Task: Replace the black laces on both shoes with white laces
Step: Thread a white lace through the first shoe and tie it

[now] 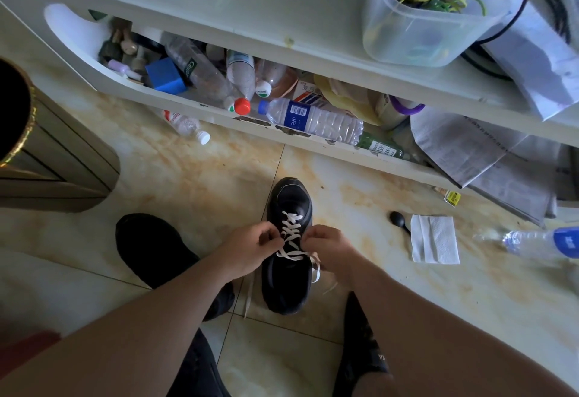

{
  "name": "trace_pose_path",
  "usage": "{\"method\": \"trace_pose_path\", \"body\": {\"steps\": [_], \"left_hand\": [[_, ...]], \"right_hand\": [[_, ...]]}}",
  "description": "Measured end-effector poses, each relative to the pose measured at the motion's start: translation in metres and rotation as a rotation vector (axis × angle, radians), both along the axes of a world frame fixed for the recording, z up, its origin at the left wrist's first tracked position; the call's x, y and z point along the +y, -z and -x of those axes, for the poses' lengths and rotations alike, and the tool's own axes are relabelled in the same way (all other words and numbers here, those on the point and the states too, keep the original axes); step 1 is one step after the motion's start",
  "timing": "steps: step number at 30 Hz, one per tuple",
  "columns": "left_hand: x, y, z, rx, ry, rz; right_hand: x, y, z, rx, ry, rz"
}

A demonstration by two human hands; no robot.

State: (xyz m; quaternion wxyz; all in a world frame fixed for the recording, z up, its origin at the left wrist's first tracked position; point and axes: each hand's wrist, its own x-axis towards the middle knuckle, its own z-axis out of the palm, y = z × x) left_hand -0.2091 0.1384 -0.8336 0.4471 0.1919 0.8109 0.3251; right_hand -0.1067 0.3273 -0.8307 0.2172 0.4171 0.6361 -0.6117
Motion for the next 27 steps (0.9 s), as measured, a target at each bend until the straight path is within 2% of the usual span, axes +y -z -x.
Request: {"method": "trace_pose_path", "body": {"steps": [2, 5, 6, 10, 14, 19, 24, 27], "left_hand": [[-0.004, 0.001, 0.003, 0.0, -0.022, 0.009], [-0.007, -0.003, 0.008, 0.028, -0.064, 0.052], [-0.007, -0.005, 0.009, 0.033, -0.066, 0.065], [-0.011, -0.013, 0.012, 0.063, 0.035, 0.126], [-0.01, -0.019, 0.011, 0.149, 0.151, 0.202], [-0.007, -0.02, 0.004, 0.272, 0.204, 0.229], [0.007, -0.021, -0.007, 0.247, 0.22, 0.143], [0.011, -0.018, -0.013, 0.258, 0.211, 0.114]], "right_hand": [[0.001, -0.007, 0.001, -0.022, -0.159, -0.052], [0.005, -0.012, 0.005, -0.003, -0.48, -0.264], [0.006, -0.012, 0.007, 0.006, -0.484, -0.286], [0.008, -0.007, 0.005, 0.03, -0.206, -0.202], [0.004, -0.003, 0.0, 0.007, -0.055, -0.088], [0.007, -0.002, -0.002, 0.01, -0.052, -0.067], [0.002, -0.002, 0.003, 0.012, -0.172, -0.098], [0.0, 0.0, 0.004, 0.011, -0.142, -0.059]]}}
